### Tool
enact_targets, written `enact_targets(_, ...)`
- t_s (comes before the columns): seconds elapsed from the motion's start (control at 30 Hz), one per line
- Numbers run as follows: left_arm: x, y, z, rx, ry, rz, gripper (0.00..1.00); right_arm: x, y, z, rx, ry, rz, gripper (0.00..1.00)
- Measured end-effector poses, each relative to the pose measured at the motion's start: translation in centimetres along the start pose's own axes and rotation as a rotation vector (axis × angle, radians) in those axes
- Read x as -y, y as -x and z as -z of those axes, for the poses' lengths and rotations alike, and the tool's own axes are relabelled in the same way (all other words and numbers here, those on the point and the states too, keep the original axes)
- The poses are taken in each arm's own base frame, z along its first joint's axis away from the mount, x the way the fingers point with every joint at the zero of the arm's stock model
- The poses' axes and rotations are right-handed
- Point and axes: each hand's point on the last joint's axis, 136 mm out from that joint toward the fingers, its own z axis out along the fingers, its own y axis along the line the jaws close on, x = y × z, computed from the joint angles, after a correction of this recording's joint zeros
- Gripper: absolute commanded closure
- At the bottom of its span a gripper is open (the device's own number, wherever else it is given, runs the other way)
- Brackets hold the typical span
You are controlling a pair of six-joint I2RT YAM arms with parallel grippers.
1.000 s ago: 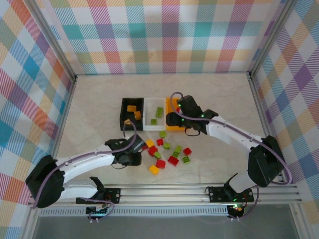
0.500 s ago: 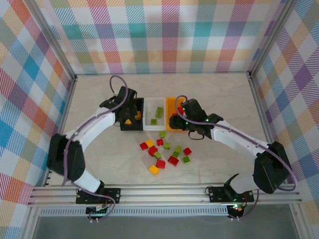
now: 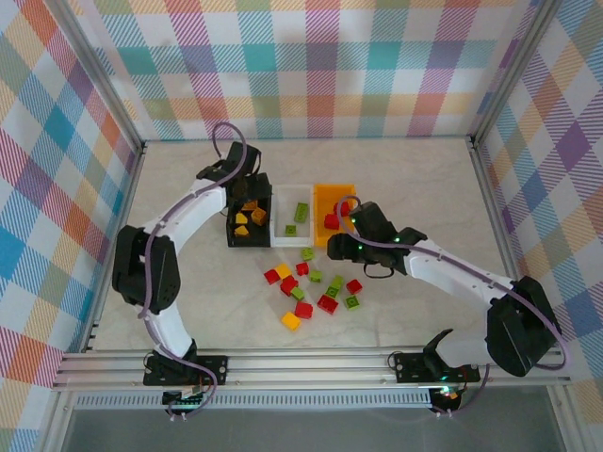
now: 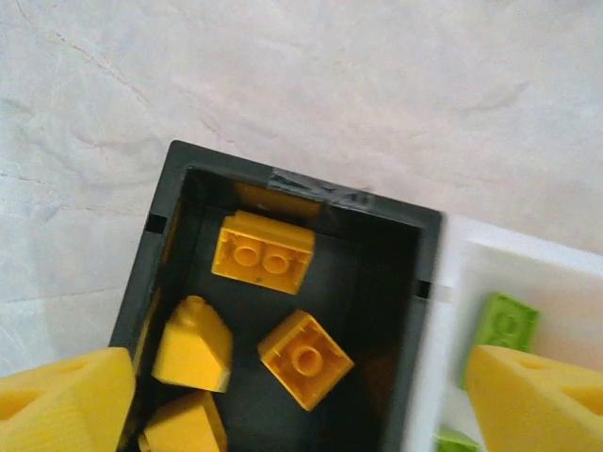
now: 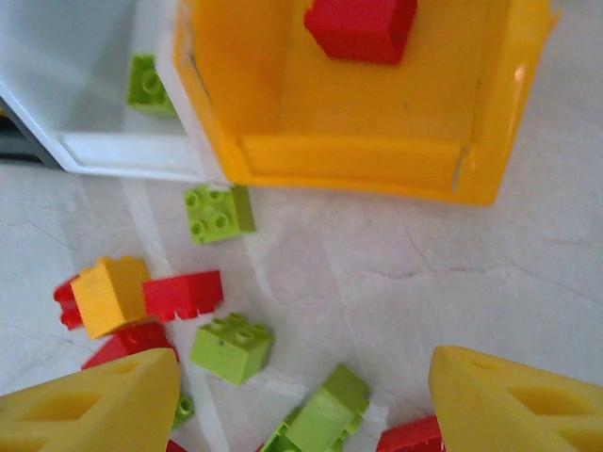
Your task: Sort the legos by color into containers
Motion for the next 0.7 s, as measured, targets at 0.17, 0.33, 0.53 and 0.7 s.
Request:
enact_targets(0.17,4.2,-0.6,7.9,0.094,-0.192,-0.046,0.0,1.1,-2.1,-0.8,-0.057,-0.018,-0.018,0.3)
enact_targets(0.33,4.8,-6.3,13.8,0.104,-0.364,-0.082,0.0,2.8,-4.0,-1.2,-0.108,-0.073,-0.065,0.32)
enact_targets(0.53,0.0,-13.1,12.0,-0.004,-0.311,-0.048,0.0,5.2,-7.1,-1.0,-0.176,-0.151,-0.108,0.33)
enact_targets(0.7,-3.0,-15.8,11.7,-0.043,-0.255,-0.026,0.0,5.5,-8.4,-0.9,-0.21,-0.165,-0.092,0.33)
